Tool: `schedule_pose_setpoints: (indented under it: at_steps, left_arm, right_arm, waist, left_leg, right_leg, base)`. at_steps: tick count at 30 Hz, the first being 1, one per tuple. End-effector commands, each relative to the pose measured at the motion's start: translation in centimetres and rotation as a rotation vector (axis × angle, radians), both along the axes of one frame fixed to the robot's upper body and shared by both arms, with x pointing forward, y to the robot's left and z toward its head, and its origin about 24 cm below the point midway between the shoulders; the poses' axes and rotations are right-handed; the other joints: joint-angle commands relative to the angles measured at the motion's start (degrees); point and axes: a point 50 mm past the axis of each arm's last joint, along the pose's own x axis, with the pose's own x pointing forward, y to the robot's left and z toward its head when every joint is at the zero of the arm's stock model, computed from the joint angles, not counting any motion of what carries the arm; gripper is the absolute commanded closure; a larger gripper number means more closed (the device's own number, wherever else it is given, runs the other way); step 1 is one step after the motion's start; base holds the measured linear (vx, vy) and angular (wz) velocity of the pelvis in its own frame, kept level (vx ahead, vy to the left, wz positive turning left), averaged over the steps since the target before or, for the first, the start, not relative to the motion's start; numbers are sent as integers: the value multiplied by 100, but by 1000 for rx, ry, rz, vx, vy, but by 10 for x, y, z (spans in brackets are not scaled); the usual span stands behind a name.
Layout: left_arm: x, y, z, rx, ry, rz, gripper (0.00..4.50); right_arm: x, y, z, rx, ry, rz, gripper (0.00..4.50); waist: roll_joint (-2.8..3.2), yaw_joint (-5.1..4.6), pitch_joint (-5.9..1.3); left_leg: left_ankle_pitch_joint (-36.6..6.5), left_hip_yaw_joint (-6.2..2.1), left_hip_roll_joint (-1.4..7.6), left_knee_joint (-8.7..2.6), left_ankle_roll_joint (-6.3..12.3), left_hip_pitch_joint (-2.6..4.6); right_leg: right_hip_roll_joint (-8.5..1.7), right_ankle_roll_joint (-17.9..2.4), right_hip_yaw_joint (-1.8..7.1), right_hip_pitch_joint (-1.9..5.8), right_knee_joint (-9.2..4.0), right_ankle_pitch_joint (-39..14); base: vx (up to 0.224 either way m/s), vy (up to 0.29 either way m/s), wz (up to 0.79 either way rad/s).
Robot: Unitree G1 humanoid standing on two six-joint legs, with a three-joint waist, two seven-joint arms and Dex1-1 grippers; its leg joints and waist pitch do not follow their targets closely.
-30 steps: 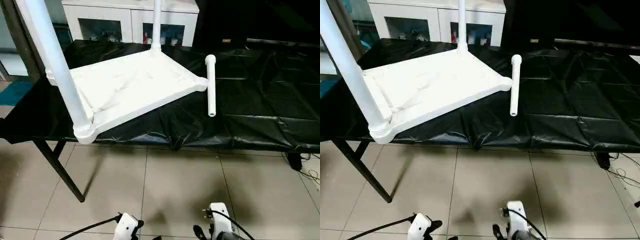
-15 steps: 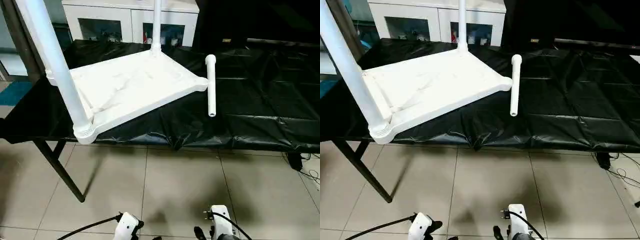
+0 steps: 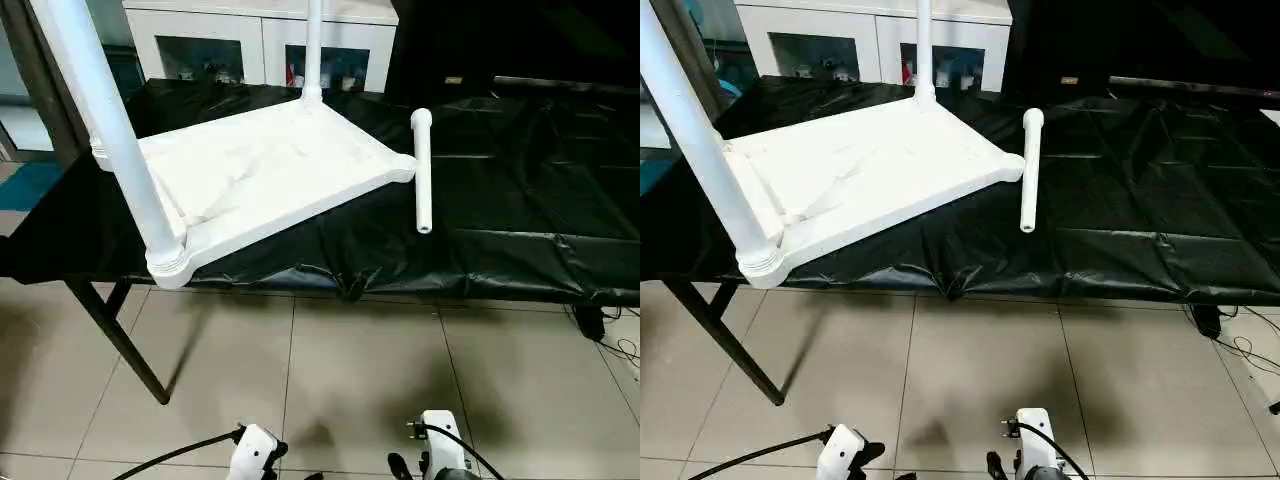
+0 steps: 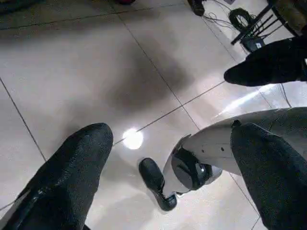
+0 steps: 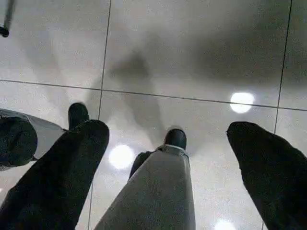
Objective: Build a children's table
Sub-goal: Insert table leg to table base
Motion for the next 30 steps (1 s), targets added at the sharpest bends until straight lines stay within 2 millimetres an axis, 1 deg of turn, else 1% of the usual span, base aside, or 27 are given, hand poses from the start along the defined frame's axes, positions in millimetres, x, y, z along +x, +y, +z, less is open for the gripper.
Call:
schedule_pose_setpoints:
  at_steps: [1,7,8,9,11,14,15,16,17,19,25,30]
  left_arm:
    - [74,75,11,423,42,576,3]
    - [74,75,11,423,42,576,3]
    - [71,74,9,428,68,571,3]
    - [65,72,4,436,119,558,3]
    - [58,69,0,435,170,542,3]
    - [51,68,-4,437,221,513,3]
    - [48,68,-5,451,227,504,3]
    - [48,68,-5,450,227,504,3]
    - [49,68,-5,448,218,513,3]
    - [52,67,-4,445,200,516,3]
    - [52,66,-4,437,203,517,3]
    - [53,65,-3,437,194,516,3]
  right_arm:
    - [0,-2,0,-9,-7,-7,0]
    - [0,-2,0,-9,-7,-7,0]
    - [1,-4,1,-11,-16,-3,0]
    - [2,-8,2,-14,-27,7,0]
    - [4,-10,3,-15,-37,17,0]
    - [7,-10,4,-8,-54,17,0]
    - [9,-10,5,-12,-59,17,0]
    - [9,-10,5,-12,-59,17,0]
    - [9,-11,5,-16,-59,18,0]
    - [9,-12,5,-20,-60,20,0]
    - [9,-14,5,-22,-64,25,0]
    - [13,-15,7,-11,-86,14,0]
  waist:
    - [9,42,-118]
    - [11,37,-115]
    - [17,38,-114]
    - [-40,38,-117]
    - [-6,32,-111]
    - [-19,29,-113]
    - [-6,24,-113]
    - [-15,23,-120]
    - [-6,22,-119]
    - [-11,23,-118]
    - [-8,21,-111]
    - [-14,20,-106]
  left_leg:
    - [-1500,-140,422,-580,380,122]
    - [-1504,-139,420,-585,370,120]
    - [-1517,-143,423,-589,365,121]
    - [-1480,-139,423,-581,387,112]
    - [-1462,-135,423,-580,400,118]
    - [-1413,-132,422,-574,431,115]
    - [-1419,-130,419,-573,438,115]
    - [-1372,-132,418,-566,455,112]
    - [-1356,-129,418,-564,464,115]
    - [-1362,-127,425,-564,481,120]
    - [-1458,-126,427,-576,429,123]
    - [-1473,-127,427,-579,440,119]
  right_leg:
    - [-385,-1558,114,-13,-389,531]
    - [-384,-1548,115,-15,-392,548]
    - [-383,-1544,115,-18,-393,530]
    - [-397,-1544,118,-9,-387,500]
    - [-390,-1532,119,-17,-401,482]
    - [-385,-1532,118,-10,-393,589]
    - [-383,-1537,119,-13,-394,603]
    - [-386,-1547,117,-4,-386,651]
    - [-385,-1552,117,-10,-385,672]
    - [-381,-1567,115,-13,-385,666]
    - [-381,-1564,119,-19,-399,519]
    - [-383,-1553,125,-21,-408,476]
  base:
    - [0,0,0]
    - [0,0,0]
    - [0,0,0]
    - [0,0,0]
    - [0,0,0]
    - [0,0,0]
    - [0,0,0]
    - [0,0,0]
    - [0,0,0]
    - [0,0,0]
    - [0,0,0]
    - [0,0,0]
